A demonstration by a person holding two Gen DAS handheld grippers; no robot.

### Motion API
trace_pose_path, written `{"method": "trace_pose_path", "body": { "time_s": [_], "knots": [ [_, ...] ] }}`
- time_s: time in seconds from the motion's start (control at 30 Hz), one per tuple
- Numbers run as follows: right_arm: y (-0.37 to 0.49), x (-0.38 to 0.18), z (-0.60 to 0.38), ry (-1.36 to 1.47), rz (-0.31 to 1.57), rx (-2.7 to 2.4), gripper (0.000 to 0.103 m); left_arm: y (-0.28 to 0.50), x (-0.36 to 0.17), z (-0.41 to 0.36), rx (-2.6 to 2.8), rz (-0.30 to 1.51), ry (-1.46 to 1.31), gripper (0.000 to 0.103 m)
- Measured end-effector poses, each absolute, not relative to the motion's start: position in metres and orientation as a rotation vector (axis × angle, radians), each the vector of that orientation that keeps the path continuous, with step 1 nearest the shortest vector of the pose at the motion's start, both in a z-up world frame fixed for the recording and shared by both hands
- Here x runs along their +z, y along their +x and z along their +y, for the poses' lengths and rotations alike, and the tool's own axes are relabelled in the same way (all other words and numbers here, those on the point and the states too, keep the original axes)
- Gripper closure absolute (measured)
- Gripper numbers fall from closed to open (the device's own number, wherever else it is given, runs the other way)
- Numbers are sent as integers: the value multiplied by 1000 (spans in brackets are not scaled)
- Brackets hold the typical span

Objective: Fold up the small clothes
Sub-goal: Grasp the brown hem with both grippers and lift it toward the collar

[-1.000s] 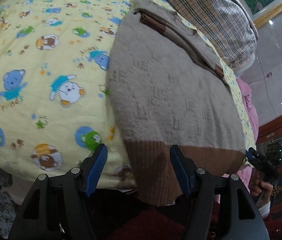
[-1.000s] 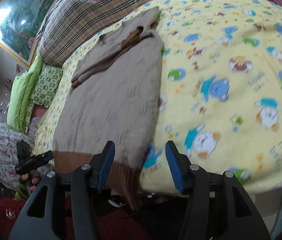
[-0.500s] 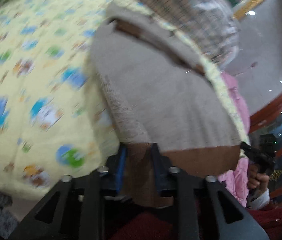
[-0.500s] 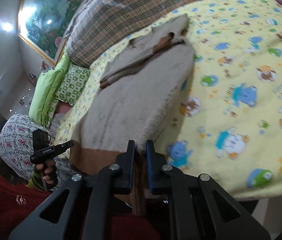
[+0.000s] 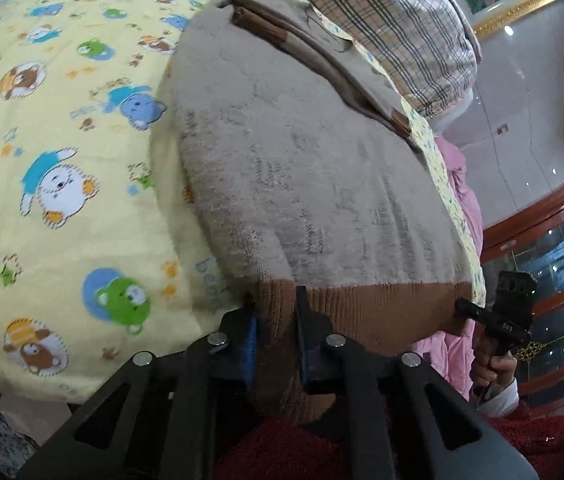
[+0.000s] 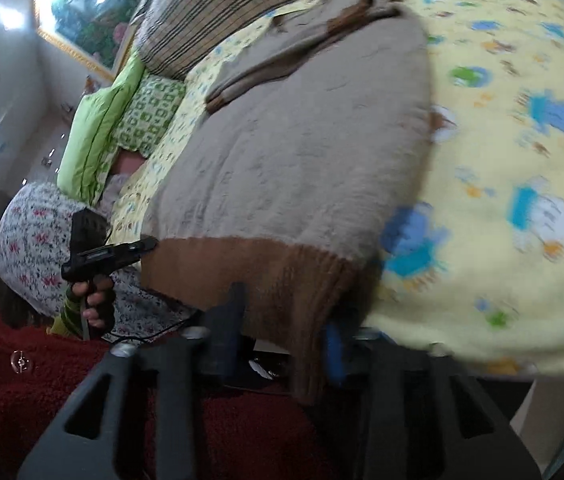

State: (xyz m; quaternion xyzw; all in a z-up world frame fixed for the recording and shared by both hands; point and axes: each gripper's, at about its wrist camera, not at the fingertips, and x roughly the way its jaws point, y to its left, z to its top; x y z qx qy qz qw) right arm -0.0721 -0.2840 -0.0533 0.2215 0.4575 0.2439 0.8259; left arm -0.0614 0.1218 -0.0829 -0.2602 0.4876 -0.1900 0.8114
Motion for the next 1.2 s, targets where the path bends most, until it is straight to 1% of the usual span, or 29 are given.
{"method": "trace_pose_path", "body": {
  "time_s": [0.23, 0.3, 0.47, 0.7, 0.87, 1.07, 1.2],
  "knots": [
    [-79, -28, -298, 565, 847, 590, 94, -65, -60, 131, -459, 902, -656, 91],
    [-75, -20, -302, 585, 816, 599, 94, -57, -52, 134, -471, 868, -692, 91],
    [-51, 6, -304, 595, 718, 628, 94, -31, -26, 135, -484, 800, -666, 91],
    [16, 43, -316, 586, 596, 618, 94, 44, 28, 132, -505, 644, -588, 91],
    [77, 72, -323, 581, 531, 578, 94, 100, 51, 136, -500, 583, -567, 92],
    [157, 76, -338, 611, 544, 458, 94, 177, 49, 145, -451, 590, -572, 92],
    [203, 70, -347, 617, 574, 411, 94, 226, 33, 154, -408, 627, -576, 92]
  ]
}}
